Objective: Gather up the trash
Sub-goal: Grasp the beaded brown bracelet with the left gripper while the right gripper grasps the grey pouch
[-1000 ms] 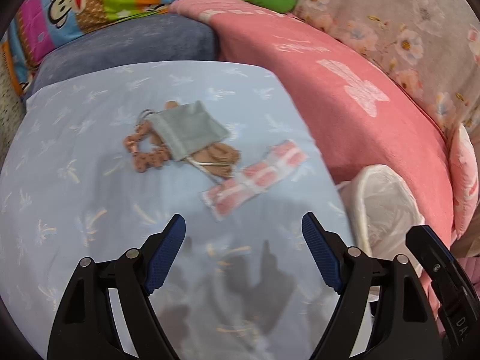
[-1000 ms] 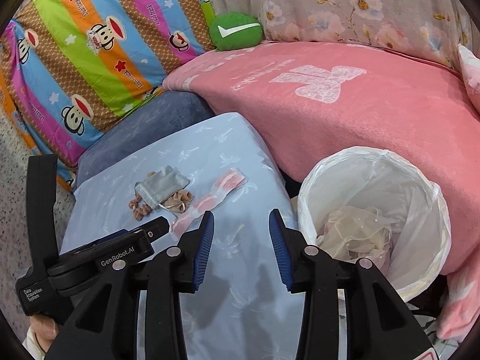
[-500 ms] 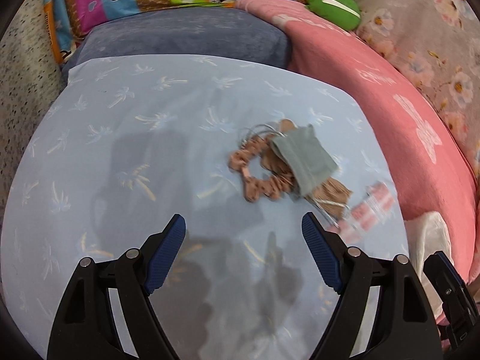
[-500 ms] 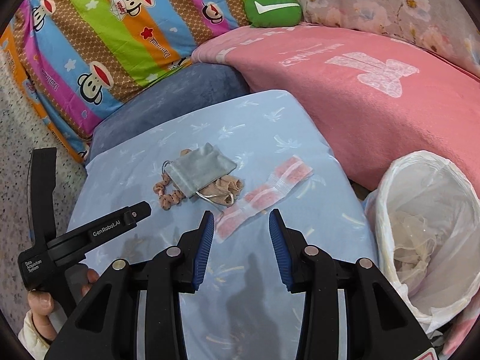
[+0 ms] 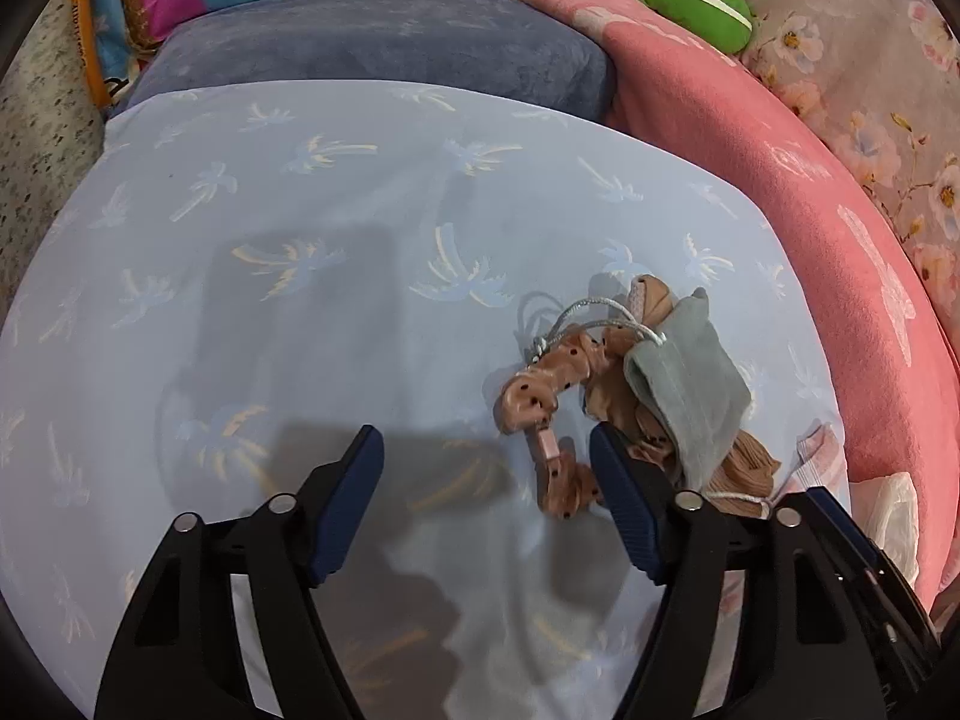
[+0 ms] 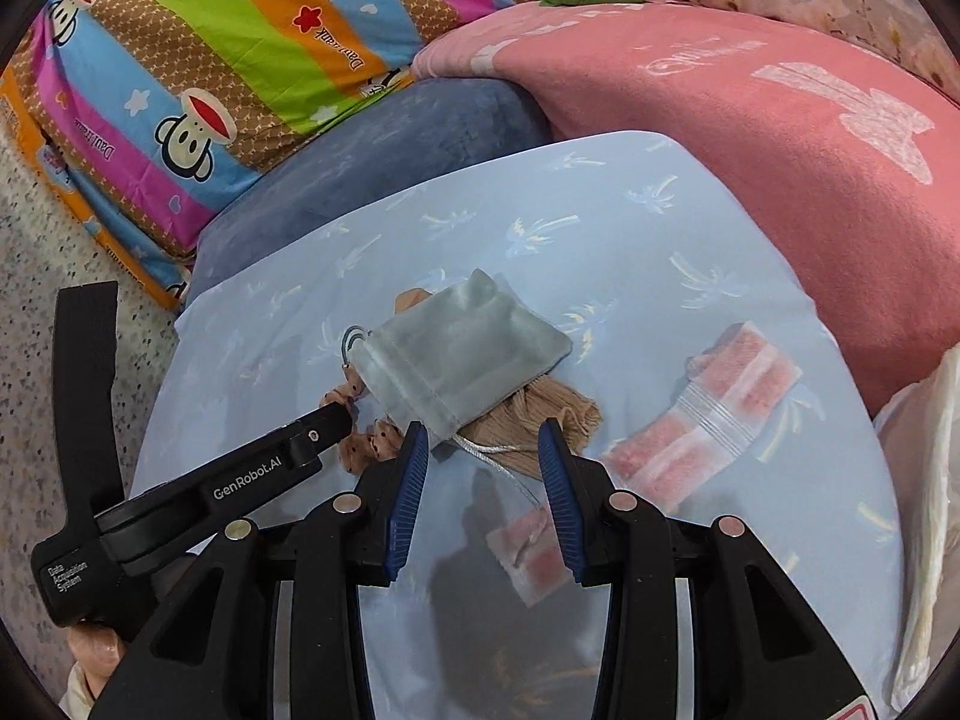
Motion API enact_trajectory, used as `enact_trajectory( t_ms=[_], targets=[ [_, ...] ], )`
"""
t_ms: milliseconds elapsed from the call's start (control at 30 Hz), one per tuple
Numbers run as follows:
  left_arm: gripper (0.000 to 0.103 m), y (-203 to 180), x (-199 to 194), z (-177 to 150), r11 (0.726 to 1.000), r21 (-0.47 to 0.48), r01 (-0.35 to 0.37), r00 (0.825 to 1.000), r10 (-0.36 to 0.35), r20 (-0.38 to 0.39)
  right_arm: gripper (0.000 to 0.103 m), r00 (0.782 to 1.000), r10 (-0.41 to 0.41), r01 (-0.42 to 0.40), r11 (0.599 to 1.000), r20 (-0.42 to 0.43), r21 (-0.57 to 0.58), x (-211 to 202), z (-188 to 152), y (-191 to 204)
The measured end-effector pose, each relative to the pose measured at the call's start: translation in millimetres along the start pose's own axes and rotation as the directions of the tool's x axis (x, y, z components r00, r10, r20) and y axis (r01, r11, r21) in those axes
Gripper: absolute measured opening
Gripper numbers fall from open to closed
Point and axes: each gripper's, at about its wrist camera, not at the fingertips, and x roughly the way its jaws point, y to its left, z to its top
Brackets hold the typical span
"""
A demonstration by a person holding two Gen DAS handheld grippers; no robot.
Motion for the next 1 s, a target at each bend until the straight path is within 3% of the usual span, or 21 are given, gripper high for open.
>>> enact_trajectory(
  t_ms=[100, 200, 267, 333, 500, 667, 1000],
  targets=[
    [0.057, 0, 5, 3, 1.0, 0.007, 0.007, 1.0, -0.007, 0.0, 0.038, 1.0, 0.012, -0.012, 1.0, -0.004, 0.001, 14, 6, 2],
    [0.041, -3, 7, 6, 0.999, 0.028, 0.032, 0.999, -0.032, 0.002, 0.038, 1.0, 0.024, -0.024, 1.0, -0.007, 0.006, 23, 11, 3],
    [0.024, -4, 8, 6, 0.997, 0.042, 0.069, 0.998, -0.068, -0.014, 0.038, 0.999, 0.037, -0.037, 0.999, -0.013, 0.005, 29, 13, 5],
    [0.015, -4, 9, 5, 0.996, 0.048, 0.078, 0.997, -0.077, -0.018, 0.038, 0.999, 0.047, -0.047, 0.999, -0.021, -0.007, 35, 14, 8],
    [0.011, 5, 6, 3, 0.994, 0.021, 0.103, 0.994, -0.102, -0.026, 0.035, 0.997, 0.06, -0.061, 0.998, -0.05, -0.024, 49, 13, 14],
    [0.01, 5, 3, 1, 0.995, 0.017, 0.1, 0.995, -0.1, -0.024, 0.002, 0.995, 0.079, -0.082, 0.995, -0.067, -0.058, 50, 7, 23],
    [0.009, -3, -17, -15, 0.995, 0.039, 0.09, 0.996, -0.09, -0.007, 0.001, 0.996, 0.088, -0.089, 0.993, -0.029, -0.071, 12, -13, 28]
  ],
)
